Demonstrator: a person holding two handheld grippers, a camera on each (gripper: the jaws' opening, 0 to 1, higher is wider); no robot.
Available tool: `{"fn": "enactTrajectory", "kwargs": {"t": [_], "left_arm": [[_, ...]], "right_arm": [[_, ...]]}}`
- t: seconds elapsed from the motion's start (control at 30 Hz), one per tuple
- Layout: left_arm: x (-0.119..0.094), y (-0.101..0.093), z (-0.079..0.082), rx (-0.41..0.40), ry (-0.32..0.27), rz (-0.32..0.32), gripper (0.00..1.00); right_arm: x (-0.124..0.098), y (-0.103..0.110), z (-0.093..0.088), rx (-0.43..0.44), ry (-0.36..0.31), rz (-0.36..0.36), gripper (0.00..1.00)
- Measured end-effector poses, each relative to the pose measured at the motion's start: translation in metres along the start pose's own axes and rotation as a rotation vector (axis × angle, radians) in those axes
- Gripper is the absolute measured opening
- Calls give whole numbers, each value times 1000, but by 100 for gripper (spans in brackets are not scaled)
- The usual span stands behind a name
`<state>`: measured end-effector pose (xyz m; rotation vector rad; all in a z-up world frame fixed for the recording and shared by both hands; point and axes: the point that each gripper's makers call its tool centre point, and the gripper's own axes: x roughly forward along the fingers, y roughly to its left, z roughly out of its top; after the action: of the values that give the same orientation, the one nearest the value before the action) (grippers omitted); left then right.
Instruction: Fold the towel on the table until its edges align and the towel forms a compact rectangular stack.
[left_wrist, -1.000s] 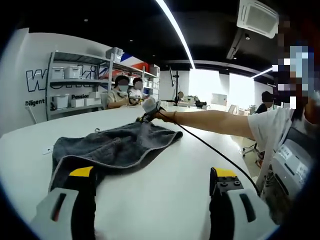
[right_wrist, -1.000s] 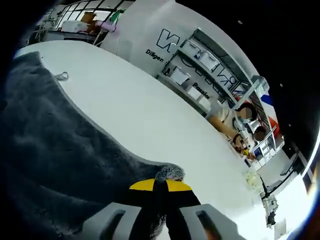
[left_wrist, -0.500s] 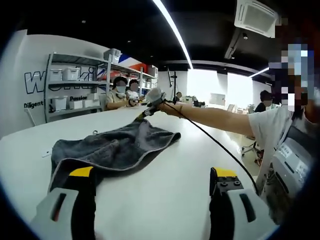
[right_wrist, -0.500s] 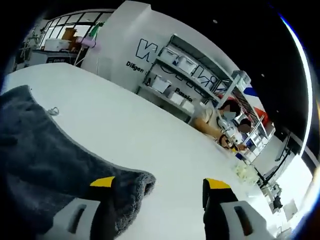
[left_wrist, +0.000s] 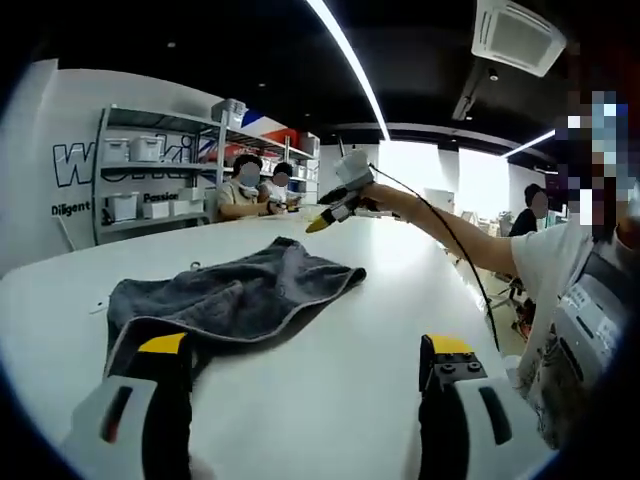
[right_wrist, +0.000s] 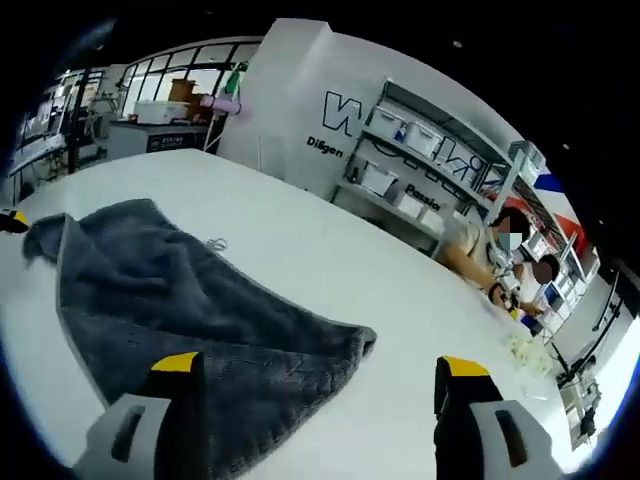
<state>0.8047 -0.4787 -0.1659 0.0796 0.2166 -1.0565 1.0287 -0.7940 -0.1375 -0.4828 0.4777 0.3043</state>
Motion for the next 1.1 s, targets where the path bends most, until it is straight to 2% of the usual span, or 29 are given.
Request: {"fn": "enactTrajectory", "kwargs": {"t": [0.17, 0.27, 0.4, 0.57, 0.67, 0.73, 0.77, 0.93, 1.1], "left_arm": [[-1, 4, 1, -11, -3, 11, 100], [-2, 7, 1, -11, -1, 21, 100], [-2, 8, -1, -9, 4, 25, 100], [-3, 7, 0, -4, 5, 25, 100], [-3, 8, 0, -2, 5, 27, 100], [-4, 9, -1, 0, 10, 33, 100], [-4, 10, -1, -1, 10, 35, 100], [-4, 14, -5, -11, 22, 47, 100], [-4, 14, -6, -7, 32, 48, 100]], "right_arm": [[-39, 34, 14, -56, -90, 68, 100], [-54, 48, 19, -31, -149, 102, 100], [-70, 74, 13, -28, -193, 155, 100], [-91, 113, 11, -9, -291, 252, 100], [-92, 126, 3, -15, -294, 279, 100], [-85, 145, -7, 2, -302, 357, 100], [-81, 149, -10, 8, -300, 372, 100], [-71, 155, -27, 6, -264, 398, 100], [-76, 157, -26, 25, -289, 428, 100]]}}
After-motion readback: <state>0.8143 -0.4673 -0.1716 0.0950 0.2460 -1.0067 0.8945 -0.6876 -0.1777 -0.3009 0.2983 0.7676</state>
